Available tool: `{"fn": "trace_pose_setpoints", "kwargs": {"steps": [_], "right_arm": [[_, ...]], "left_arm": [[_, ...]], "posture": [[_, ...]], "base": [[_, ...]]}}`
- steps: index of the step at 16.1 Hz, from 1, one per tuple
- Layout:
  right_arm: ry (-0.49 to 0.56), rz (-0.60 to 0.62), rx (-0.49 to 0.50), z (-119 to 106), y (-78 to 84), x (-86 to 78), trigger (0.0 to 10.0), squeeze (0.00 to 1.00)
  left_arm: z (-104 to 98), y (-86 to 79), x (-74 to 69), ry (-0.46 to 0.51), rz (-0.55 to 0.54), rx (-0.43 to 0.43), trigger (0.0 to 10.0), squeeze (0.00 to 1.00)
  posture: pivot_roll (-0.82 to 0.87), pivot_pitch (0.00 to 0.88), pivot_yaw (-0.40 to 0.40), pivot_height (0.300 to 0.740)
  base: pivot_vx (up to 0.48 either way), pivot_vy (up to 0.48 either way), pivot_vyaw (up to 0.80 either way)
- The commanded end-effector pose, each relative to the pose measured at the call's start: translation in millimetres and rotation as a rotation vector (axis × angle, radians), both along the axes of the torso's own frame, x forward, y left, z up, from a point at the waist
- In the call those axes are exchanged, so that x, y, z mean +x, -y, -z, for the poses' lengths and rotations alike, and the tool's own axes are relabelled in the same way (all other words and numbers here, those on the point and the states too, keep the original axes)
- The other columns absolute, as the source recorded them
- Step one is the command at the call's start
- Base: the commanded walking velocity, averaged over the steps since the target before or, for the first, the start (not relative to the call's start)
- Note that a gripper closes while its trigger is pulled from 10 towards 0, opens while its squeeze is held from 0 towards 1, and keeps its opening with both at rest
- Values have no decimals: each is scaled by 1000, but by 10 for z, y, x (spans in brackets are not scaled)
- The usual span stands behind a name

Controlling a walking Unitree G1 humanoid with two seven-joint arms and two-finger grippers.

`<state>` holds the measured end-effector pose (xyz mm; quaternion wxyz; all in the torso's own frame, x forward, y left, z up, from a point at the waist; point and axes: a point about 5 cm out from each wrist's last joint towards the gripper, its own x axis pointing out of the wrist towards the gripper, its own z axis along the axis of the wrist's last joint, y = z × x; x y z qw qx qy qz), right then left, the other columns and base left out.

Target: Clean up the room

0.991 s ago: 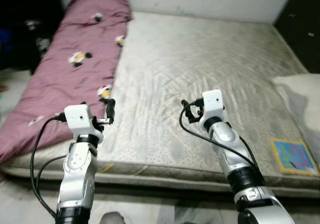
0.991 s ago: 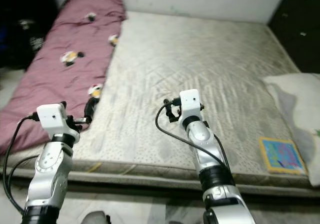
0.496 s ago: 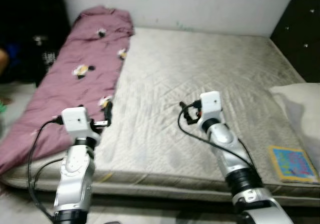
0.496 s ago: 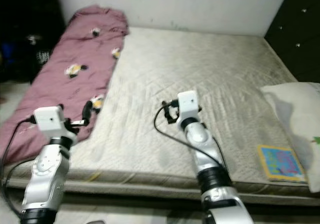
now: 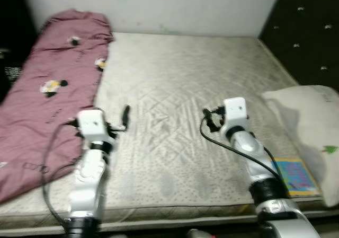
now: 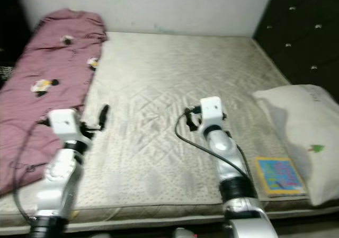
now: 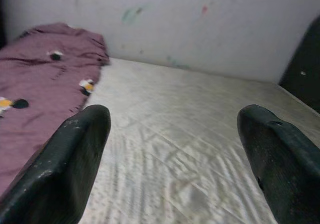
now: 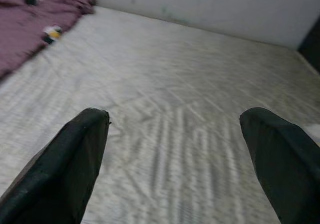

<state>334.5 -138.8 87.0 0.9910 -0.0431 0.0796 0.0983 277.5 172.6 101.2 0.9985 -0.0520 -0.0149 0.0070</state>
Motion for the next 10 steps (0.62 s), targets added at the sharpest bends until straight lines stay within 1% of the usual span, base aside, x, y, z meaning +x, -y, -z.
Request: {"fn": "trace_pose_setpoints", "kwargs": {"steps": [1, 3, 4, 6, 10], "right_arm": [[14, -19, -5, -44, -44, 16, 10000, 0], [14, -17, -4, -47, -42, 18, 10000, 0], [12, -17, -4, -47, -40, 21, 10000, 0], [10, -17, -4, -47, -44, 24, 10000, 0], [12, -18, -5, -54, -50, 31, 10000, 0]], "left_arm": [[39, -22, -18, -20, -12, -2, 10000, 0], [34, -23, -15, -20, -13, -3, 10000, 0], [32, -20, -14, -21, -13, -7, 10000, 0], [35, -25, -12, -27, -16, -11, 10000, 0], [31, -32, -4, -26, -19, -15, 10000, 0]], "posture": [[-7, 0, -51, 740], [-6, 0, -53, 740], [-5, 0, -53, 740], [-5, 0, -52, 740], [-6, 0, -52, 740]], "base": [[0, 0, 0], [0, 0, 0], [0, 296, -688], [0, 480, -619], [0, 480, 0]]}}
